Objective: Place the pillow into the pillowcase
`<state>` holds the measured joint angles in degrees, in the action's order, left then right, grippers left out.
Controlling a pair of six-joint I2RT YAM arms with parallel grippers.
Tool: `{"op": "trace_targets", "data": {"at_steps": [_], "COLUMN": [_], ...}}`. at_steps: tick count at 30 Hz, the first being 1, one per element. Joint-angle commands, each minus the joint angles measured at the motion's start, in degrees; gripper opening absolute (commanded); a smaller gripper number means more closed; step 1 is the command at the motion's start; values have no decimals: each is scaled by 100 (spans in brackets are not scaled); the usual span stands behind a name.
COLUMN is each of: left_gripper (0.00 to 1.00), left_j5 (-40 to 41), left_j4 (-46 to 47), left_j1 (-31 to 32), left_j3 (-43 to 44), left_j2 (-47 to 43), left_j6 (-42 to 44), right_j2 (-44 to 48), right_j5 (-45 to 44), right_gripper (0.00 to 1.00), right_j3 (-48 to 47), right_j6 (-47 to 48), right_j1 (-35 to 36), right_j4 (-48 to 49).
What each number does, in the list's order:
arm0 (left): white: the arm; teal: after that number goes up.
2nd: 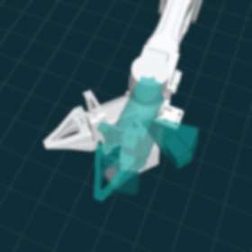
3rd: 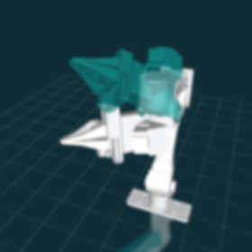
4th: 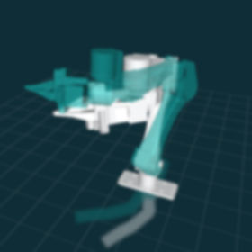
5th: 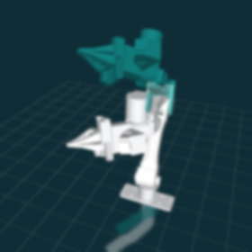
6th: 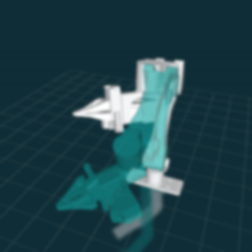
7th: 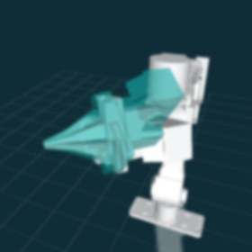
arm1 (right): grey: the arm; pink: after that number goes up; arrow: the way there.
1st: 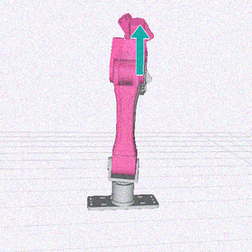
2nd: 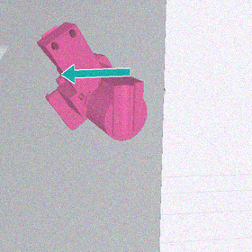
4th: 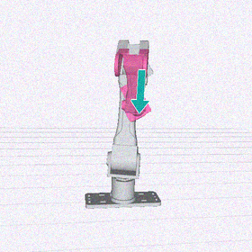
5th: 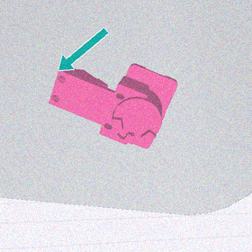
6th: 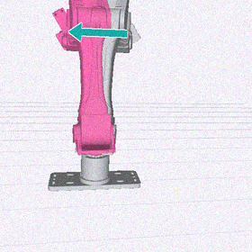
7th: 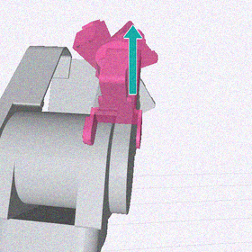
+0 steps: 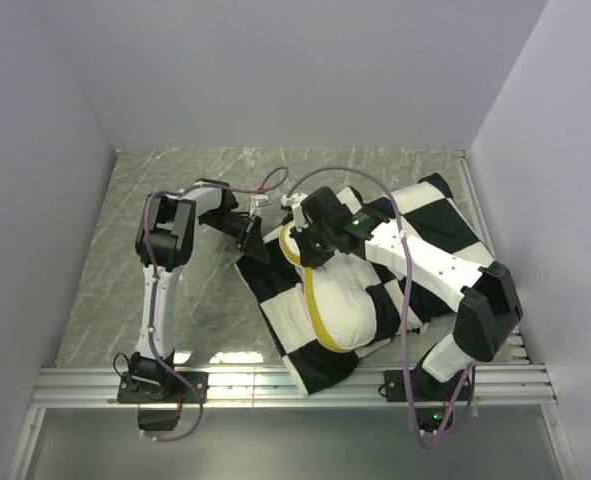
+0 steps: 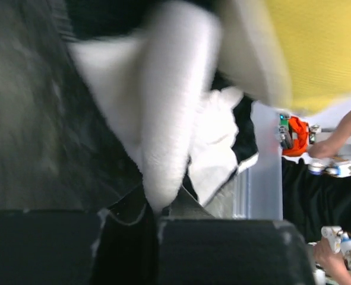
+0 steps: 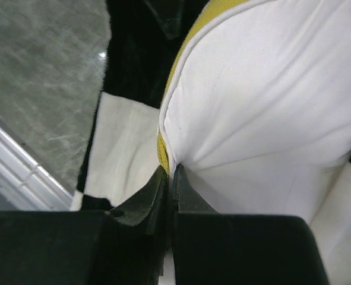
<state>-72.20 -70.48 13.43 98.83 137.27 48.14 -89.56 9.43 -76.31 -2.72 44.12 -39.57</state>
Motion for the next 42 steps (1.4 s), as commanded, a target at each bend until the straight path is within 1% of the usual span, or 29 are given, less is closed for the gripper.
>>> {"op": "trace_targets", "data": {"at_steps": [1, 2, 3, 6, 9, 10, 12, 14, 17, 19, 21, 23, 24, 25, 26, 27, 28, 29, 30, 32, 33, 35, 36, 37, 38, 39, 40, 41, 42], "left_gripper": [0, 1, 0, 0, 0, 0, 0, 0, 0, 0, 0, 2, 9, 40, 53, 61, 83, 91, 99, 99, 99, 99, 99, 99, 99, 99, 99, 99, 99], "left_j5": [154, 198, 320, 777, 1059, 1129, 1191, 1270, 1515, 1569, 1596, 1744, 1771, 1850, 1955, 2008, 2191, 2271, 2385, 2719, 2834, 3149, 3369, 3597, 3852, 4028, 4195, 4649, 4802], "left_j4": [-809, -810, -827, -827, -845, -845, -845, -845, -845, -836, -636, 65, 713, 981, 1218, 1377, 1640, 1738, 1844, 2169, 2300, 2842, 3168, 3415, 4001, 4320, 4593, 4891, 5242], "left_j1": [-375, -516, -778, -1078, -1263, -1299, -1326, -1597, -2010, -2353, -2546, -2591, -2600, -2583, -2574, -2556, -2530, -2504, -2442, -2319, -2110, -1767, -1182, -863, -547, 74, 411, 763, 1410], "left_j3": [-81, -231, -406, -1118, -1883, -2189, -2455, -2771, -2843, -2468, -2089, -1561, -1411, -1097, -954, -822, -708, -707, -759, -1145, -1355, -2224, -2593, -3301, -3665, -4025, -4638, -4888, -5082], "left_j2": [-762, -937, -1357, -2218, -2879, -3012, -3336, -3514, -3690, -3515, -3156, -2953, -2900, -2856, -2829, -2838, -2899, -3099, -3249, -3609, -4046, -4801, -5067, -5322, -5830, -6070, -6263, -6544, -6625], "left_j6": [153, 65, -32, -120, -208, -243, -296, -323, -279, -270, -436, -1083, -1653, -1833, -2035, -2106, -2107, -2063, -1976, -1853, -1774, -1763, -2060, -2141, -2238, -2604, -2782, -2966, -3177], "right_j2": [-94, -245, -420, -1001, -1563, -1704, -1793, -1995, -2241, -2285, -2320, -2469, -2548, -2723, -2820, -2917, -3083, -3181, -3269, -3436, -3471, -3551, -3586, -3682, -3735, -3823, -3841, -3867, -3859], "right_j5": [-703, -932, -1639, -2591, -3288, -3742, -4132, -4589, -4827, -4758, -4162, -3610, -3511, -3431, -3274, -3072, -2905, -2746, -2667, -2552, -2465, -2061, -1911, -1675, -1542, -1454, -1375, -1191, -1067], "right_gripper": [0, 0, 0, 0, 0, 0, 0, 0, 0, 0, 0, 0, 0, 0, 0, 0, 0, 0, 0, 0, 0, 0, 0, 0, 0, 0, 0, 0, 0], "right_j3": [371, 467, 494, 320, -365, -506, -867, -1278, -1605, -1641, -1825, -2149, -2264, -2404, -2693, -2835, -2958, -3220, -3336, -3495, -3522, -3635, -3706, -3854, -3934, -3996, -4066, -4076, -4067], "right_j6": [210, 219, 211, 114, 96, 114, 219, 439, 570, 606, 397, 281, 281, 281, 281, 107, 27, -104, -141, -167, -193, -333, -387, -448, -509, -528, -528, -545, -554], "right_j1": [-9, -17, -26, -184, -386, -447, -675, -886, -1335, -1353, -1275, -1011, -871, -765, -582, -545, -527, -527, -536, -536, -571, -623, -685, -703, -738, -764, -782, -808, -826], "right_j4": [642, 748, 854, 1346, 1443, 1583, 1768, 1926, 2084, 2164, 1919, 1594, 1515, 1427, 1235, 1154, 1066, 883, 820, 740, 732, 653, 600, 495, 451, 407, 346, 345, 345]}}
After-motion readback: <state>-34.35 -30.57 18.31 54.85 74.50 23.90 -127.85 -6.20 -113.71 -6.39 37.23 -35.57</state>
